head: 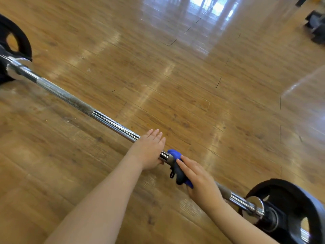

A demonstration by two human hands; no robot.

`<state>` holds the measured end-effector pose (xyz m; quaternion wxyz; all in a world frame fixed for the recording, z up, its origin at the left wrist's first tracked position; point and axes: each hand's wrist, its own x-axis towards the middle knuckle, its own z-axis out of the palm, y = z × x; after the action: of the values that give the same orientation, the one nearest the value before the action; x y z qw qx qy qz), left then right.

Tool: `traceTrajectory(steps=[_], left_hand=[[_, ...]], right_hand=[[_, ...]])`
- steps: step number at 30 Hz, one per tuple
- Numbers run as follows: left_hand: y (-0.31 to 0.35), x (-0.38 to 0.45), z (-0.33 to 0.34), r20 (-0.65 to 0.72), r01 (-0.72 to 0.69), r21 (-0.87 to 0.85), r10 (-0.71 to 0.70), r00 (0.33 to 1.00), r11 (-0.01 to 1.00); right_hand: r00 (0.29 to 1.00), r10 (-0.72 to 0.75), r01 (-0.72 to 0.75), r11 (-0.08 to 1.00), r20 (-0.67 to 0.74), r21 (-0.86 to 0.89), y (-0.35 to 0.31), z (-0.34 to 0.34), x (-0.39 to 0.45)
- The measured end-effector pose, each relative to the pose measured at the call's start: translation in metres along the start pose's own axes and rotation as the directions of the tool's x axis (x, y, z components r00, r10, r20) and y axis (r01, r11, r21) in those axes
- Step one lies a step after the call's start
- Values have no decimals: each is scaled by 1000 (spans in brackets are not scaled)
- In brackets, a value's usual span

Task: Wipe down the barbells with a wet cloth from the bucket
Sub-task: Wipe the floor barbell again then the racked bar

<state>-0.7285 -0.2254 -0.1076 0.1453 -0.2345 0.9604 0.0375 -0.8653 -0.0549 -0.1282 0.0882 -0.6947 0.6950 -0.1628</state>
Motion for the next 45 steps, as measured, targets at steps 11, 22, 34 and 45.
traceTrajectory(steps=[11, 22, 34, 45], left_hand=[[30, -13, -42, 189, 148, -17, -142, 972, 989], [70, 15, -191, 36, 162, -135, -159, 987, 978], [21, 36, -332, 27, 282, -188, -282, 959, 941], [-89, 49, -482, 2, 255, -116, -256, 967, 960]], right_hand=[[940, 311, -275, 933, 139, -231, 21, -102, -24], [972, 226, -200, 945, 71, -259, 33, -219, 56], [954, 120, -40, 958, 274, -283, -10, -339, 193], [955, 133, -70, 969, 264, -235, -57, -450, 329]])
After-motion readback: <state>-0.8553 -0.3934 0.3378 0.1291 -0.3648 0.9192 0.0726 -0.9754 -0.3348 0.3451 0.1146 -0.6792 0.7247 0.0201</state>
